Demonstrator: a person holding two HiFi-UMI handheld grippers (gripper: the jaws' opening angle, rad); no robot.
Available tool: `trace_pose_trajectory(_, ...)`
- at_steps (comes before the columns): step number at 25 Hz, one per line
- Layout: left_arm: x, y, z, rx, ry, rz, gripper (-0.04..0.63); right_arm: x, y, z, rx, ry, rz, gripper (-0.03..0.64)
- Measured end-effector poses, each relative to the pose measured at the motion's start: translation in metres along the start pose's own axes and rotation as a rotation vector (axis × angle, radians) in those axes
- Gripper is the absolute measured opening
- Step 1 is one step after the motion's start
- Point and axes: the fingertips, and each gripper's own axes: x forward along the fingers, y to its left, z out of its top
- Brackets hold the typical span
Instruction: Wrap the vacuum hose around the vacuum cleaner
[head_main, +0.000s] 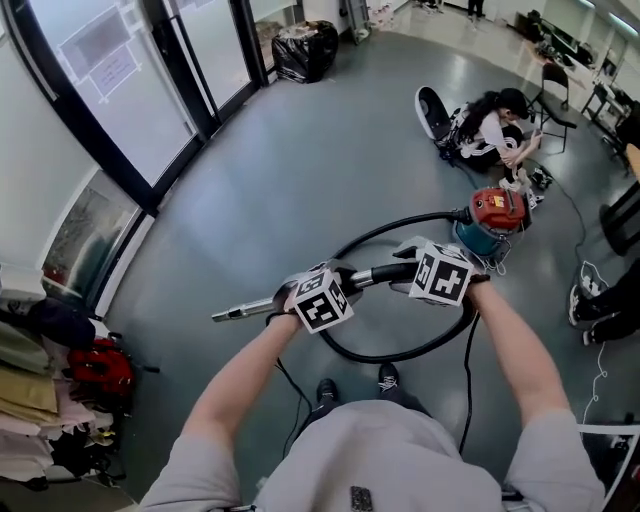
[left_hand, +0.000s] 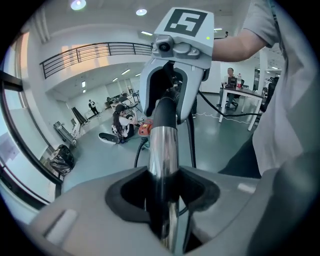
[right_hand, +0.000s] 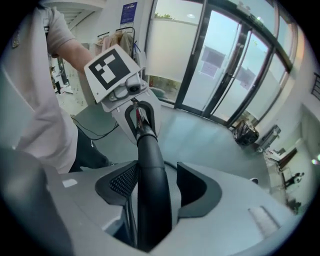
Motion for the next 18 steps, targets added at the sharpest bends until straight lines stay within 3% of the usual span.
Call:
trace_pose_trajectory(6, -0.013, 0.011, -0.023, -0.011, -0.089, 0.003, 0.161, -0.048, -0.002, 0.008, 0.171, -0.097, -0.2, 0.311)
trace_pose_trajectory(13, -0.02, 0.031, -0.03, -0.068, -0.202, 0.003, 0.161, -0.089, 0.001, -0.05, 0.495, -0.191, -0.41, 0.362)
trace_pose_trajectory(18, -0.031, 0.036, -0.019, -0.137, -0.263, 0.016, 0.161, -0.096, 0.033, -0.071, 0.626, -0.252, -0.482, 0.351)
